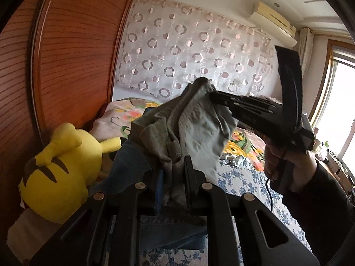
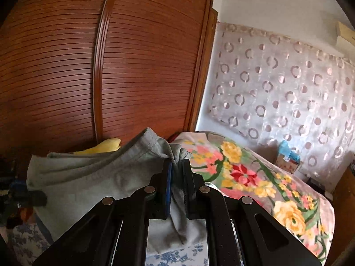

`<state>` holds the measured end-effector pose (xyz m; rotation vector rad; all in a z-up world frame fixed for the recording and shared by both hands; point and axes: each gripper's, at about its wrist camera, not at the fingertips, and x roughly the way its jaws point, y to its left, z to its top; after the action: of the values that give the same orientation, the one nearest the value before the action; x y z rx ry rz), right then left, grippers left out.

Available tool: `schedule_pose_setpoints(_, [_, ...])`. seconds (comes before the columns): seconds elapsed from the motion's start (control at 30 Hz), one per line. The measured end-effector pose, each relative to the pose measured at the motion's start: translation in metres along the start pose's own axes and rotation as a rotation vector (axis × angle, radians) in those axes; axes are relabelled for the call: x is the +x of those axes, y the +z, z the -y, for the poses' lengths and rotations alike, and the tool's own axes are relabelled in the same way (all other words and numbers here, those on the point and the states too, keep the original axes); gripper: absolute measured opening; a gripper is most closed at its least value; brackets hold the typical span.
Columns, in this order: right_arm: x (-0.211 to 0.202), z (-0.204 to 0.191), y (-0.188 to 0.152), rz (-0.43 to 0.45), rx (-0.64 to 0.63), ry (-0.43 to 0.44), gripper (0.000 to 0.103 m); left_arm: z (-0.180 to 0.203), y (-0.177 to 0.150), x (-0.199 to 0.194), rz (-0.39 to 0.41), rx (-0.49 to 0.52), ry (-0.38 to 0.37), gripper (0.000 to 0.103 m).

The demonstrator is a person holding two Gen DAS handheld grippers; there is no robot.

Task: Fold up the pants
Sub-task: 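Carry the pants with both tools toward the blue jeans stack by the wardrobe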

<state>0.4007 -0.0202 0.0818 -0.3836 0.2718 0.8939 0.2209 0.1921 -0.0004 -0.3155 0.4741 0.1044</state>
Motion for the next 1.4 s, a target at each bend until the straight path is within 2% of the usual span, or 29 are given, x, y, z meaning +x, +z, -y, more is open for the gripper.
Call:
schedule_pose_setpoints(0.37, [0.014, 0.001, 0.011, -0.017, -0.065, 0.044, 0.009, -0.001, -0.006, -0.001, -0.012, -0.021, 0.004, 0.017])
schedule_pose_setpoints(0.8, [0.048, -0.002, 0.016, -0.087, -0.011, 0.040, 0.009, -0.015, -0.009, 0.009, -0.029, -0.046, 0.050, 0.017])
schedule_pose_setpoints(0.87, [0.054, 0.000, 0.018, -0.116, 0.008, 0.051, 0.015, -0.017, -0.009, 0.011, -0.037, -0.055, 0.055, 0.017])
schedule_pose_setpoints(0.93, [0.053, 0.005, 0.019, -0.112, 0.028, 0.042, 0.024, -0.017, -0.009, 0.012, -0.046, -0.057, 0.064, 0.017])
schedule_pose_setpoints(1.0, [0.047, 0.013, 0.018, -0.100, 0.060, 0.057, 0.028, -0.018, -0.009, 0.013, -0.051, -0.061, 0.070, 0.018])
schedule_pose_setpoints(1.1, [0.039, 0.024, 0.011, -0.104, 0.082, 0.081, 0.028, -0.018, -0.008, 0.014, -0.059, -0.056, 0.073, 0.025])
schedule_pose_setpoints(1.17, [0.037, 0.029, 0.003, -0.125, 0.080, 0.134, 0.028, -0.016, -0.005, 0.011, -0.050, -0.061, 0.059, 0.043])
schedule_pose_setpoints(1.2, [0.039, 0.030, -0.001, -0.146, 0.076, 0.161, 0.028, -0.017, -0.005, 0.010, -0.046, -0.064, 0.043, 0.048])
schedule_pose_setpoints(1.27, [0.044, 0.032, -0.008, -0.180, 0.064, 0.175, 0.028, -0.014, -0.002, 0.008, -0.036, -0.052, 0.025, 0.050])
schedule_pose_setpoints(1.4, [0.060, 0.039, -0.013, -0.228, 0.091, 0.175, 0.028, -0.006, -0.001, 0.014, -0.046, 0.004, 0.067, 0.051])
